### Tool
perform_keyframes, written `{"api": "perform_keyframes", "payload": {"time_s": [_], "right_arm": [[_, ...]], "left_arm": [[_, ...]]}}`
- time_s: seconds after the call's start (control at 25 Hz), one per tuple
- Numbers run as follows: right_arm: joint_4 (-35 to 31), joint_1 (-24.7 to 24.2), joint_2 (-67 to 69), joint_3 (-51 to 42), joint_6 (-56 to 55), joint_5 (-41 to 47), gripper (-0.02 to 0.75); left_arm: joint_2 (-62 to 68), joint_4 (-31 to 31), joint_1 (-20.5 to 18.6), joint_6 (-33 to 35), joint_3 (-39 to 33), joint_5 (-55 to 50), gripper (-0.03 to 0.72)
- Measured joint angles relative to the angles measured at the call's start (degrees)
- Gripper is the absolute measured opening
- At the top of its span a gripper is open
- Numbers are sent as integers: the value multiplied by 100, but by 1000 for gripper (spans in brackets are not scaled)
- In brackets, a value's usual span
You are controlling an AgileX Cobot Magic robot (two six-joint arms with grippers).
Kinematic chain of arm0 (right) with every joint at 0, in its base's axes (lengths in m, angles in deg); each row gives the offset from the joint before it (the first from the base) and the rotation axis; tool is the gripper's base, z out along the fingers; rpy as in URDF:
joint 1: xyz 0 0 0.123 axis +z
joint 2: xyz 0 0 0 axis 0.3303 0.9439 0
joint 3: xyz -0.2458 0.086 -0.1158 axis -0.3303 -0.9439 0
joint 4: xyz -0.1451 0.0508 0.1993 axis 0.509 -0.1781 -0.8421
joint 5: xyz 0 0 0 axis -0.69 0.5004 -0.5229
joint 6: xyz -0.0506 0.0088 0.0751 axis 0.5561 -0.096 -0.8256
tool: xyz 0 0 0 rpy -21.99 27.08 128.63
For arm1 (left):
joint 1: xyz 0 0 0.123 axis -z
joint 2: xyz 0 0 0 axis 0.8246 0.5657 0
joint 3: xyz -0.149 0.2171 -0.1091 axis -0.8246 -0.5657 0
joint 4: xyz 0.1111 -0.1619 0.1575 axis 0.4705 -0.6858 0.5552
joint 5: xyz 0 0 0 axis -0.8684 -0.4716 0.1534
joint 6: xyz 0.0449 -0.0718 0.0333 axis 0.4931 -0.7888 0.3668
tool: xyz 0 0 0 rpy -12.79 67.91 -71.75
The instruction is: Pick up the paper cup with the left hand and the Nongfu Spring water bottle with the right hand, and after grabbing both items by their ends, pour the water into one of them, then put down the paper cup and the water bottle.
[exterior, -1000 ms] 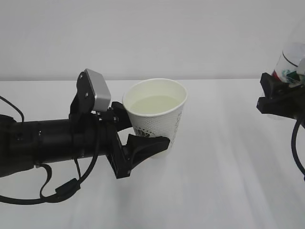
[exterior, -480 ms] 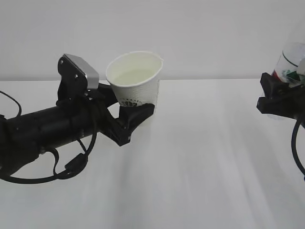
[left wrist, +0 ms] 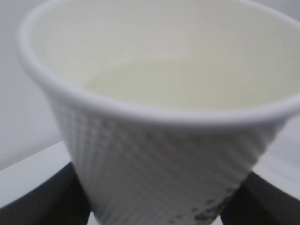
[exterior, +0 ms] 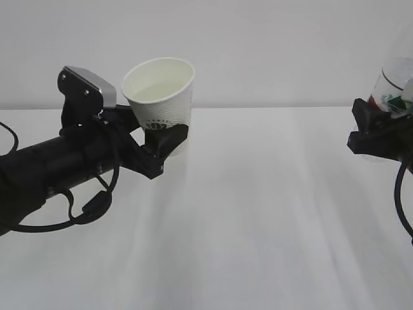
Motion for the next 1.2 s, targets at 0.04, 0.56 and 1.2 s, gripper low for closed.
{"api": "perform_keyframes", "payload": {"time_s": [0.04, 0.56, 1.2], "right_arm": [[0, 0, 0, 0, 0, 0, 473], [0, 0, 0, 0, 22, -8, 473], [0, 0, -12, 0, 146, -8, 473]], "left_arm": [[0, -3, -51, 0, 0, 0, 543], [0, -56, -705, 10, 0, -109, 543], [0, -774, -1211, 21, 0, -130, 543]]}}
